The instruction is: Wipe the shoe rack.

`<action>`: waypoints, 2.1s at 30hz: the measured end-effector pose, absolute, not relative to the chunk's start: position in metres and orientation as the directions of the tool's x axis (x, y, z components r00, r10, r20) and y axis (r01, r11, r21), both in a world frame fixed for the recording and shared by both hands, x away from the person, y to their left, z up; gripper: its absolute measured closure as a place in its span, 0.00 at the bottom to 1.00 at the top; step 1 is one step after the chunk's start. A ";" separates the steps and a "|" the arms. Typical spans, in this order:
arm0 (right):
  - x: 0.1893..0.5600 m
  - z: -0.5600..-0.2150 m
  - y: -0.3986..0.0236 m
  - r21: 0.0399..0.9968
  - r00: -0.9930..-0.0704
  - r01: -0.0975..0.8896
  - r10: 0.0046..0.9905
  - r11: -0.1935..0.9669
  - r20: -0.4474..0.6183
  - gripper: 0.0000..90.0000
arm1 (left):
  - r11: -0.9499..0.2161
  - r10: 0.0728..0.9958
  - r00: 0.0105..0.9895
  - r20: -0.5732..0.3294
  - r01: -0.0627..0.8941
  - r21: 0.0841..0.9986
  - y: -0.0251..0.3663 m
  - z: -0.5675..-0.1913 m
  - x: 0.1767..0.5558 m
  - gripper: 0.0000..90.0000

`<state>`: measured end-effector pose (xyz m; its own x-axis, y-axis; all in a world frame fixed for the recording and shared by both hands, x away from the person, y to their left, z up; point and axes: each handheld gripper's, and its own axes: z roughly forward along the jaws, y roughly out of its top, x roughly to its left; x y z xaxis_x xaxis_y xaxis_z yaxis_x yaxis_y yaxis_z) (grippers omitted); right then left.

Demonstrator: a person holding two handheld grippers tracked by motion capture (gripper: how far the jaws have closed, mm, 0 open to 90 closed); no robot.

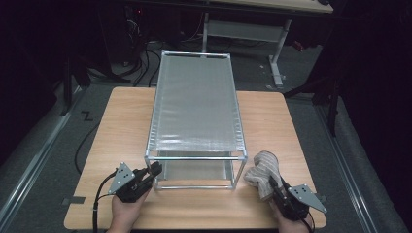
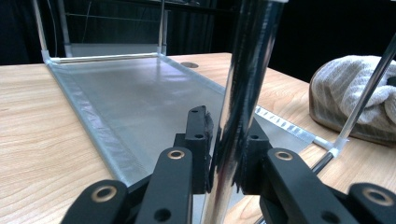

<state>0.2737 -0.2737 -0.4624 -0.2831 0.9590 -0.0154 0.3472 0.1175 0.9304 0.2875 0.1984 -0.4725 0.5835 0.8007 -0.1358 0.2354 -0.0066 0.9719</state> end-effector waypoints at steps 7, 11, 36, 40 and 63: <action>0.288 -0.467 -0.258 0.917 -0.365 0.376 0.931 0.133 0.015 0.82 | -0.023 0.822 0.557 -0.114 0.234 0.972 0.208 -0.474 0.278 0.84; 0.294 -0.470 -0.239 0.910 -0.469 0.388 0.881 0.147 0.058 0.82 | -0.009 0.842 0.525 -0.120 0.237 0.971 0.220 -0.474 0.271 0.84; 0.273 -0.432 -0.220 0.967 -0.583 0.251 0.805 0.053 0.107 0.82 | 0.001 0.862 0.491 -0.124 0.244 0.970 0.228 -0.476 0.269 0.87; 0.281 -0.449 -0.218 0.944 -0.579 0.314 0.809 0.105 0.103 0.82 | 0.003 0.860 0.494 -0.128 0.245 0.970 0.227 -0.475 0.271 0.87; 0.290 -0.469 -0.230 0.912 -0.459 0.379 0.888 0.156 0.039 0.81 | -0.001 0.839 0.528 -0.133 0.246 0.969 0.222 -0.475 0.275 0.86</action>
